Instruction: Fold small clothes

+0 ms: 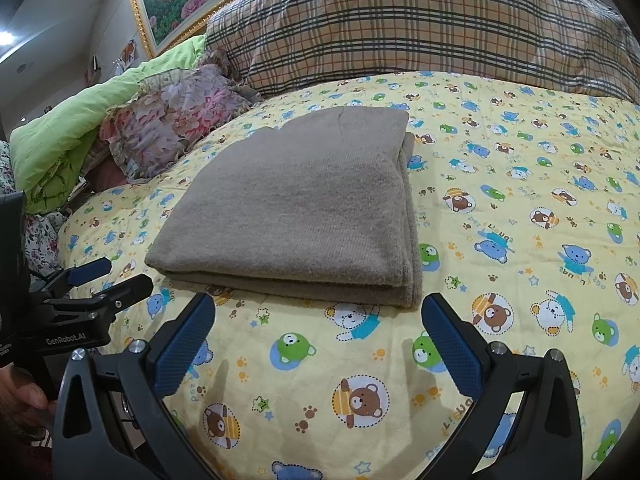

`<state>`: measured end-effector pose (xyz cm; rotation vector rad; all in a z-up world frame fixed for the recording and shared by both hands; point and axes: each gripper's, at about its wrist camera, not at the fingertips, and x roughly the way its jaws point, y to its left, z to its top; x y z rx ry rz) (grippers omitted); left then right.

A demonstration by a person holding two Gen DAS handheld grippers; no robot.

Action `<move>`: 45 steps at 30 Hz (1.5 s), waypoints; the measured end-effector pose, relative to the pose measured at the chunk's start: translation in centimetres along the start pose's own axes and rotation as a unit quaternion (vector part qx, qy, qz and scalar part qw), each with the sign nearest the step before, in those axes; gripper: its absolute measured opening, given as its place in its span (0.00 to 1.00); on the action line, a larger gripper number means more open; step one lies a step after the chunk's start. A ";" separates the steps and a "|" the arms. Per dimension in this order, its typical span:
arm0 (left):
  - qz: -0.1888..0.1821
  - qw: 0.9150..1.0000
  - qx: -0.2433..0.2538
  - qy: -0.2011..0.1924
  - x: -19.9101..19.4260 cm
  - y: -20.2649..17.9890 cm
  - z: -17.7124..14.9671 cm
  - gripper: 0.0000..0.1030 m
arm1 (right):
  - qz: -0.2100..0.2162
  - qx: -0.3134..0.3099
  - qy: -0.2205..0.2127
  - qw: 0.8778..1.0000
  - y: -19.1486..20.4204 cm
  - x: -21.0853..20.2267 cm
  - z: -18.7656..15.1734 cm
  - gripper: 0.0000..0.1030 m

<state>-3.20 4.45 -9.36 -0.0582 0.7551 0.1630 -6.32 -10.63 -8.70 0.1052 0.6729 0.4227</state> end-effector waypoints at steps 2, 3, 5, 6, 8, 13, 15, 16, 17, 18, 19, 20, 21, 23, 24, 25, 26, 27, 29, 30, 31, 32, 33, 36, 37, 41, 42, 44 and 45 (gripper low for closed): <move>0.000 1.000 0.000 0.000 0.0 0.0 0.0 1.00 | 0.001 -0.001 0.001 1.000 -0.1 0.0 0.0 1.00; 0.002 1.000 0.000 0.000 0.0 0.0 0.0 1.00 | 0.000 -0.001 0.001 1.000 -0.1 0.0 0.0 1.00; 0.001 1.000 0.000 0.000 0.0 0.0 0.0 1.00 | 0.001 -0.001 0.001 1.000 -0.1 0.0 0.0 1.00; 0.000 1.000 0.000 0.001 0.1 0.1 0.0 1.00 | 0.001 -0.002 0.001 1.000 -0.1 0.0 0.0 1.00; 0.000 1.000 -0.001 0.002 0.1 0.1 -0.1 1.00 | 0.001 0.000 0.001 1.000 -0.1 0.0 0.0 1.00; -0.002 1.000 0.000 0.003 0.1 0.0 -0.1 1.00 | 0.003 0.000 0.002 1.000 -0.2 -0.1 0.0 1.00; -0.001 1.000 0.000 0.003 0.1 -0.1 -0.1 1.00 | 0.003 0.001 0.002 1.000 -0.2 0.0 0.0 1.00; -0.002 1.000 0.000 0.003 0.1 0.0 -0.1 1.00 | 0.003 0.001 0.002 1.000 -0.2 0.0 0.0 1.00; -0.002 1.000 0.000 0.004 0.1 0.0 -0.1 1.00 | 0.003 0.001 0.002 1.000 -0.2 0.0 0.0 1.00; -0.002 1.000 0.000 0.005 0.1 0.0 -0.1 1.00 | 0.003 0.002 0.002 1.000 -0.2 -0.1 0.0 1.00; -0.001 1.000 -0.001 0.005 0.1 0.0 -0.1 1.00 | 0.003 0.002 0.001 1.000 -0.2 0.0 0.0 1.00; -0.002 1.000 -0.001 0.005 0.1 0.0 -0.1 1.00 | 0.004 0.001 0.001 1.000 -0.3 0.0 0.1 1.00; -0.002 1.000 -0.001 0.006 0.1 0.0 -0.1 1.00 | 0.004 0.000 0.002 1.000 -0.3 0.0 0.1 1.00; -0.003 1.000 -0.001 0.008 0.2 0.0 -0.1 1.00 | 0.004 0.000 0.002 1.000 -0.3 0.0 0.1 1.00; -0.003 1.000 -0.001 0.008 0.2 0.0 -0.1 1.00 | 0.004 0.000 0.002 1.000 -0.3 0.0 0.1 1.00; -0.003 1.000 -0.001 0.008 0.2 0.0 -0.1 1.00 | 0.004 -0.001 0.002 1.000 -0.3 0.0 0.1 1.00; -0.003 1.000 -0.001 0.008 0.2 0.0 -0.1 1.00 | 0.004 -0.001 0.002 1.000 -0.4 0.0 0.1 1.00; -0.003 1.000 -0.001 0.009 0.2 0.0 -0.1 1.00 | 0.004 -0.001 0.003 1.000 -0.4 0.1 0.1 1.00; -0.003 1.000 -0.001 0.008 0.2 0.1 -0.1 1.00 | 0.005 -0.002 0.003 1.000 -0.4 0.1 0.1 1.00; -0.003 1.000 -0.001 0.009 0.2 0.1 -0.1 1.00 | 0.005 -0.002 0.003 1.000 -0.4 0.1 0.1 1.00; -0.002 1.000 -0.002 0.010 0.2 0.1 -0.1 1.00 | 0.005 -0.002 0.002 1.000 -0.4 0.1 0.1 1.00; -0.002 1.000 -0.002 0.010 0.2 0.1 -0.1 1.00 | 0.005 -0.001 0.003 1.000 -0.4 0.1 0.1 1.00; -0.002 1.000 -0.002 0.011 0.3 0.1 0.0 1.00 | 0.005 -0.001 0.003 1.000 -0.4 0.1 0.2 1.00; -0.002 1.000 -0.003 0.013 0.3 0.2 0.0 1.00 | 0.006 -0.001 0.004 1.000 -0.4 0.1 0.2 1.00; -0.002 1.000 -0.003 0.012 0.2 0.2 0.0 1.00 | 0.005 -0.001 0.003 1.000 -0.4 0.1 0.2 1.00; -0.003 1.000 -0.001 0.016 0.4 0.2 0.0 1.00 | 0.007 -0.002 0.002 1.000 -0.4 0.1 0.3 1.00; -0.003 1.000 -0.001 0.017 0.4 0.2 0.0 1.00 | 0.007 -0.002 0.003 1.000 -0.4 0.1 0.3 1.00; -0.003 1.000 -0.002 0.017 0.4 0.2 0.0 1.00 | 0.007 -0.003 0.003 1.000 -0.4 0.0 0.3 1.00; -0.002 1.000 -0.002 0.017 0.4 0.2 0.0 1.00 | 0.008 -0.003 0.004 1.000 -0.3 0.0 0.3 1.00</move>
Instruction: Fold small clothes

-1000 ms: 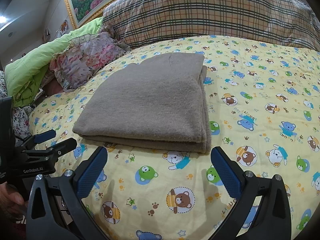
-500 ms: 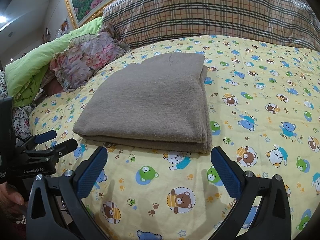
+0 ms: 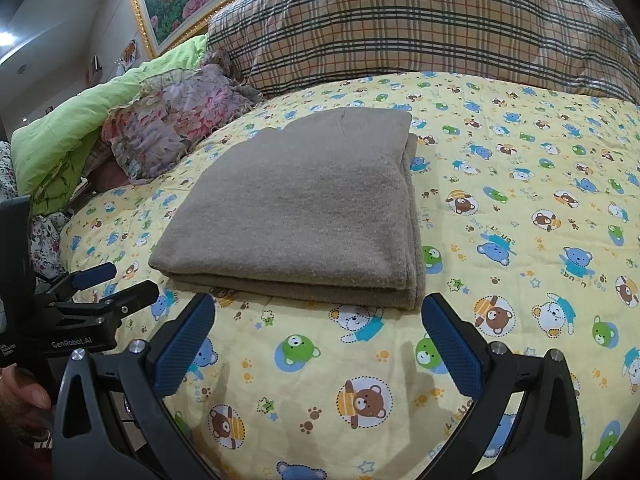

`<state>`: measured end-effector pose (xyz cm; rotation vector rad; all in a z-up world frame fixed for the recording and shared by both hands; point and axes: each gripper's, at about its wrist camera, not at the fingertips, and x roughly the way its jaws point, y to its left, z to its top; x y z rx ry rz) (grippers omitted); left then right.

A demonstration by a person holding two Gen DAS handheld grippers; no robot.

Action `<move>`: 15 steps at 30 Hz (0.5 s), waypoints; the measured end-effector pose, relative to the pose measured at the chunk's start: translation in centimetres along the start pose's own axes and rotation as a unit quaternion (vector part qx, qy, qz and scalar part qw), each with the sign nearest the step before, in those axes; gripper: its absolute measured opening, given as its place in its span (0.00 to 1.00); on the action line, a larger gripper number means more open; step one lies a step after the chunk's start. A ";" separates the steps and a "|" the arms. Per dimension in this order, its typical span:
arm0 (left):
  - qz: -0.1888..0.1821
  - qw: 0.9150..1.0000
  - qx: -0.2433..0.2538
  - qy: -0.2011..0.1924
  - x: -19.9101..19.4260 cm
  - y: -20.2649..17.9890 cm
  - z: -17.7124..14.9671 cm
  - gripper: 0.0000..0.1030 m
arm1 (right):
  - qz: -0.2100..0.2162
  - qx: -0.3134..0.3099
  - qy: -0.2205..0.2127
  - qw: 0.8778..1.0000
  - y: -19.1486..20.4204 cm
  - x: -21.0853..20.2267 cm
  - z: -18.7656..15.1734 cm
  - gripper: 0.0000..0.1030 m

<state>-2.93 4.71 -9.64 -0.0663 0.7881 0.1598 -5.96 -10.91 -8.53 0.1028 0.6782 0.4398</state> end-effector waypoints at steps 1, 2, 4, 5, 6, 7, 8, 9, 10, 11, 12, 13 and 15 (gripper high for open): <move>0.001 1.000 0.000 -0.001 0.0 0.0 0.0 1.00 | 0.000 0.000 0.001 1.000 0.0 0.0 0.0 1.00; 0.000 1.000 0.000 0.001 0.0 0.0 0.0 1.00 | 0.000 0.000 0.001 1.000 0.0 0.0 0.0 1.00; 0.001 1.000 0.001 0.008 0.2 0.0 0.0 0.99 | 0.002 0.001 0.002 1.000 0.0 0.0 0.1 1.00; 0.001 1.000 0.000 0.011 0.3 0.1 0.0 0.99 | 0.003 0.002 0.002 1.000 -0.1 0.0 0.2 1.00; -0.001 1.000 -0.001 0.013 0.3 0.1 0.0 0.99 | 0.003 0.003 0.003 1.000 -0.1 0.0 0.2 1.00; -0.002 1.000 -0.002 0.015 0.4 0.2 0.0 0.98 | 0.003 0.003 0.003 1.000 -0.1 0.0 0.3 1.00; -0.003 1.000 -0.003 0.017 0.4 0.2 0.2 0.98 | 0.004 0.002 0.003 1.000 -0.1 -0.1 0.4 1.00; -0.005 1.000 -0.003 0.018 0.4 0.2 0.2 0.98 | 0.004 0.001 0.003 1.000 -0.2 -0.1 0.5 1.00; -0.009 1.000 -0.002 0.018 0.3 0.2 0.5 0.98 | 0.005 0.000 0.003 1.000 -0.2 -0.1 0.7 1.00; -0.009 1.000 -0.002 0.015 0.0 0.2 0.7 0.98 | 0.006 -0.002 0.004 1.000 -0.2 -0.2 0.9 1.00; -0.009 1.000 -0.001 0.012 -0.1 0.1 1.0 0.97 | 0.007 -0.004 0.003 1.000 -0.2 -0.3 1.2 1.00; -0.013 1.000 0.000 0.010 -0.3 0.1 1.3 0.97 | 0.006 -0.004 0.003 1.000 -0.3 -0.3 1.4 1.00; -0.012 1.000 0.001 0.002 -0.7 0.0 2.0 0.97 | 0.006 -0.002 0.000 1.000 -0.5 -0.4 2.0 1.00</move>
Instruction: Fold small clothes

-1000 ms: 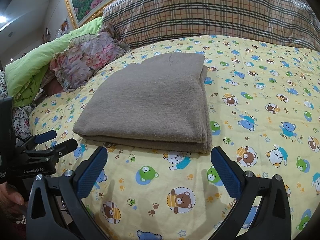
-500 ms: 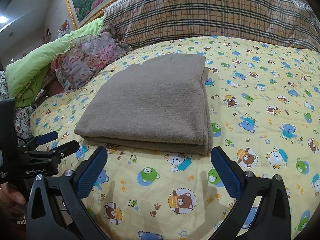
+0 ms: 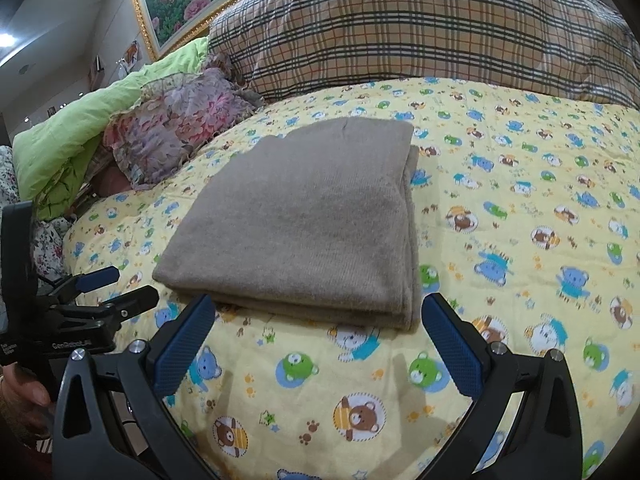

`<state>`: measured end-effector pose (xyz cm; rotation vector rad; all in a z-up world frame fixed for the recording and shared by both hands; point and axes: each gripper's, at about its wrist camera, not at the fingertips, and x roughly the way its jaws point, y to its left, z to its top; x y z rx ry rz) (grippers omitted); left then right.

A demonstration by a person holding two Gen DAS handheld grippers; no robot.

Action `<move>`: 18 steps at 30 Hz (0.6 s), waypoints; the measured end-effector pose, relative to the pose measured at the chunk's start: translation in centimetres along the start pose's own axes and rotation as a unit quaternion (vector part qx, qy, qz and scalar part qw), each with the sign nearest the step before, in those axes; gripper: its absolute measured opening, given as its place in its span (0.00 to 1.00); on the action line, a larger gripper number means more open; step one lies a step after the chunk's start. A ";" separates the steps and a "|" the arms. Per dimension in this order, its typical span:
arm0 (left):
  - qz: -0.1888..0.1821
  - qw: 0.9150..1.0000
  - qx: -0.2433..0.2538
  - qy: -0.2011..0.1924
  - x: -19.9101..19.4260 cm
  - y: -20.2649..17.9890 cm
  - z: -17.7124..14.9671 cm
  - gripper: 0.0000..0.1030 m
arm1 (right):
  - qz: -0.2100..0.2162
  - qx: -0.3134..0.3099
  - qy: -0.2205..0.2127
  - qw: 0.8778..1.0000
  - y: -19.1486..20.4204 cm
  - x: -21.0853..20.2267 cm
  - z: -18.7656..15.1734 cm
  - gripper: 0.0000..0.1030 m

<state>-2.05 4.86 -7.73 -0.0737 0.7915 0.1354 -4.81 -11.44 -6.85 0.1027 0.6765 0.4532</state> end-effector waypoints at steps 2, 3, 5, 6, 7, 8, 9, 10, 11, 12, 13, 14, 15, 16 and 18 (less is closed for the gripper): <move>-0.005 1.000 0.001 -0.003 -0.2 -0.1 0.4 0.97 | -0.007 0.001 0.002 1.000 -0.2 0.1 0.4 1.00; -0.003 1.000 0.002 -0.002 -0.2 -0.2 0.5 0.97 | -0.009 0.003 0.003 1.000 -0.4 0.2 0.5 1.00; -0.001 1.000 0.003 0.003 0.1 -0.3 0.6 0.97 | -0.006 0.010 0.008 1.000 -0.8 0.5 0.6 1.00; -0.002 1.000 0.003 0.006 0.2 -0.3 0.6 0.97 | -0.005 0.013 0.010 1.000 -0.9 0.6 0.7 1.00; -0.003 1.000 0.000 0.008 0.2 -0.2 0.6 0.97 | -0.005 0.015 0.011 1.000 -1.0 0.6 0.7 1.00; -0.003 1.000 0.000 0.009 0.3 -0.2 0.5 0.97 | -0.004 0.016 0.011 1.000 -1.1 0.6 0.7 1.00; -0.002 1.000 -0.001 0.012 0.3 -0.2 0.5 0.97 | -0.004 0.016 0.010 1.000 -1.1 0.5 0.7 1.00; -0.001 1.000 -0.001 0.014 0.4 -0.1 0.5 0.97 | -0.003 0.014 0.010 1.000 -1.0 0.5 0.6 1.00; 0.001 1.000 0.000 0.015 0.5 -0.1 0.5 0.97 | -0.003 0.012 0.011 1.000 -1.0 0.5 0.6 1.00; 0.001 1.000 0.000 0.016 0.5 -0.1 0.5 0.97 | -0.002 0.011 0.011 1.000 -1.0 0.5 0.6 1.00; 0.002 1.000 0.001 0.017 0.5 -0.2 0.5 0.97 | -0.001 0.010 0.012 1.000 -0.9 0.6 0.6 1.00; 0.003 1.000 0.001 0.016 0.5 -0.2 0.5 0.97 | 0.000 0.009 0.012 1.000 -0.9 0.6 0.7 1.00; 0.004 1.000 0.002 0.017 0.5 -0.2 0.5 0.97 | 0.000 0.008 0.012 1.000 -0.9 0.6 0.7 1.00; 0.004 1.000 0.004 0.017 0.6 -0.2 0.6 0.97 | 0.000 0.007 0.012 1.000 -0.8 0.6 0.7 1.00; 0.005 1.000 0.005 0.017 0.6 -0.3 0.7 0.97 | 0.001 0.007 0.012 1.000 -0.8 0.6 0.8 1.00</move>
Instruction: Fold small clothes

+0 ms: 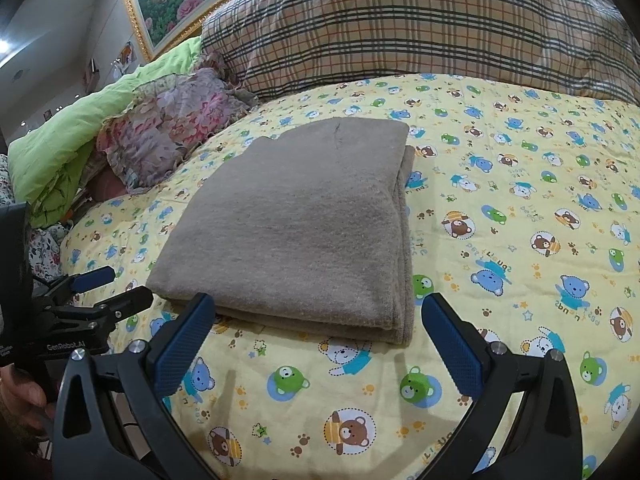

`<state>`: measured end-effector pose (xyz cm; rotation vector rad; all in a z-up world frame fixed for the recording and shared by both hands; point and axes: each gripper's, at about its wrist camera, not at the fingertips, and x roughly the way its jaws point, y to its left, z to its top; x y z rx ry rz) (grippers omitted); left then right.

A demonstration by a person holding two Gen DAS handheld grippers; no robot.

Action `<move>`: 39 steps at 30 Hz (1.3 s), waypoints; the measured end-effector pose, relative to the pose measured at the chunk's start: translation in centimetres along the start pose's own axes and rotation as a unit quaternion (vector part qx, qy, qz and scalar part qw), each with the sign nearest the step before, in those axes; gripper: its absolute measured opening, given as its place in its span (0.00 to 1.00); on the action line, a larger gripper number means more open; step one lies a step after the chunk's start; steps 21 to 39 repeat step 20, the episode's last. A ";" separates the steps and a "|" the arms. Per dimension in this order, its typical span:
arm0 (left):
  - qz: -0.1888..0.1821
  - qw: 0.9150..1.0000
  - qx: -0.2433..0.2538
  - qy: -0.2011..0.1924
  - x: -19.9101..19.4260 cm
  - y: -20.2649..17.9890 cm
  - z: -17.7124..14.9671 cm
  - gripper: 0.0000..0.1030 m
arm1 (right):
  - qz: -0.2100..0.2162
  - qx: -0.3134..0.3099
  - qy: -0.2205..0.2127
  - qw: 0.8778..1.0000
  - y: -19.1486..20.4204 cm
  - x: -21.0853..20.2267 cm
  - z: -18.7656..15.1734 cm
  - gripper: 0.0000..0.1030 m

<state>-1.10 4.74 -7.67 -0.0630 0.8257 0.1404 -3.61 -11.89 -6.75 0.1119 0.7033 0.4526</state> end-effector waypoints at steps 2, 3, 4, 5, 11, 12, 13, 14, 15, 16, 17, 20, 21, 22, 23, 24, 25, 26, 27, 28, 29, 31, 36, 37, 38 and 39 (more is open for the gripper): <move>-0.001 1.000 -0.001 0.003 0.1 0.0 0.1 0.97 | 0.001 -0.001 0.000 1.000 0.0 0.0 0.1 1.00; -0.001 1.000 -0.002 0.004 0.2 0.0 0.1 0.97 | 0.000 -0.001 0.001 1.000 0.0 0.1 0.1 1.00; -0.002 1.000 -0.003 0.005 0.2 0.0 0.2 0.97 | 0.000 -0.002 0.002 1.000 0.0 0.1 0.2 1.00; -0.003 1.000 -0.003 0.005 0.2 0.1 0.2 0.97 | 0.001 -0.002 0.002 1.000 0.0 0.1 0.2 1.00; -0.008 1.000 0.001 0.006 0.2 -0.1 0.5 0.97 | 0.000 -0.003 0.002 1.000 0.1 0.1 0.3 1.00; -0.010 1.000 0.002 0.005 0.1 -0.1 0.5 0.97 | 0.000 -0.002 0.002 1.000 0.1 0.2 0.3 1.00; -0.010 1.000 0.003 0.003 0.0 -0.1 0.5 0.97 | 0.001 -0.002 0.001 1.000 0.0 0.1 0.4 1.00; -0.010 1.000 0.005 -0.001 -0.2 -0.2 0.6 0.97 | 0.002 -0.002 0.001 1.000 0.0 0.1 0.4 1.00; -0.011 1.000 0.006 -0.002 -0.2 -0.2 0.7 0.97 | 0.002 -0.002 0.001 1.000 0.0 0.1 0.5 1.00; -0.011 1.000 0.008 -0.005 -0.3 -0.3 0.8 0.97 | 0.001 -0.004 0.001 1.000 0.0 0.1 0.6 1.00; -0.011 1.000 0.010 -0.008 -0.4 -0.3 0.8 0.97 | 0.001 -0.004 0.000 1.000 0.0 0.1 0.6 1.00; -0.015 1.000 0.007 -0.009 -0.4 -0.2 1.1 0.97 | 0.000 -0.004 -0.001 1.000 -0.2 0.1 0.9 1.00; -0.015 1.000 0.007 -0.009 -0.4 -0.2 1.1 0.97 | 0.000 -0.004 -0.001 1.000 -0.2 0.1 0.9 1.00; -0.015 1.000 0.007 -0.009 -0.4 -0.2 1.1 0.97 | 0.000 -0.004 -0.001 1.000 -0.2 0.1 0.9 1.00; -0.015 1.000 0.007 -0.009 -0.4 -0.2 1.1 0.97 | 0.000 -0.004 -0.001 1.000 -0.2 0.1 0.9 1.00; -0.015 1.000 0.007 -0.009 -0.4 -0.2 1.1 0.97 | 0.000 -0.004 -0.001 1.000 -0.2 0.1 0.9 1.00; -0.015 1.000 0.007 -0.009 -0.4 -0.2 1.1 0.97 | 0.000 -0.004 -0.001 1.000 -0.2 0.1 0.9 1.00; -0.015 1.000 0.007 -0.009 -0.4 -0.2 1.1 0.97 | 0.000 -0.004 -0.001 1.000 -0.2 0.1 0.9 1.00; -0.015 1.000 0.007 -0.009 -0.4 -0.2 1.1 0.97 | 0.000 -0.004 -0.001 1.000 -0.2 0.1 0.9 1.00; -0.015 1.000 0.007 -0.009 -0.4 -0.2 1.1 0.97 | 0.000 -0.004 -0.001 1.000 -0.2 0.1 0.9 1.00; -0.015 1.000 0.007 -0.009 -0.4 -0.2 1.1 0.97 | 0.000 -0.004 -0.001 1.000 -0.2 0.1 0.9 1.00; -0.015 1.000 0.007 -0.009 -0.4 -0.2 1.1 0.97 | 0.000 -0.004 -0.001 1.000 -0.2 0.1 0.9 1.00; -0.015 1.000 0.007 -0.009 -0.4 -0.2 1.1 0.97 | 0.000 -0.004 -0.001 1.000 -0.2 0.1 0.9 1.00; -0.015 1.000 0.007 -0.009 -0.4 -0.2 1.1 0.97 | 0.000 -0.004 -0.001 1.000 -0.2 0.1 0.9 1.00; -0.015 1.000 0.007 -0.009 -0.4 -0.2 1.1 0.97 | 0.000 -0.004 -0.001 1.000 -0.2 0.1 0.9 1.00; -0.015 1.000 0.007 -0.009 -0.4 -0.2 1.1 0.97 | 0.000 -0.004 -0.001 1.000 -0.2 0.1 0.9 1.00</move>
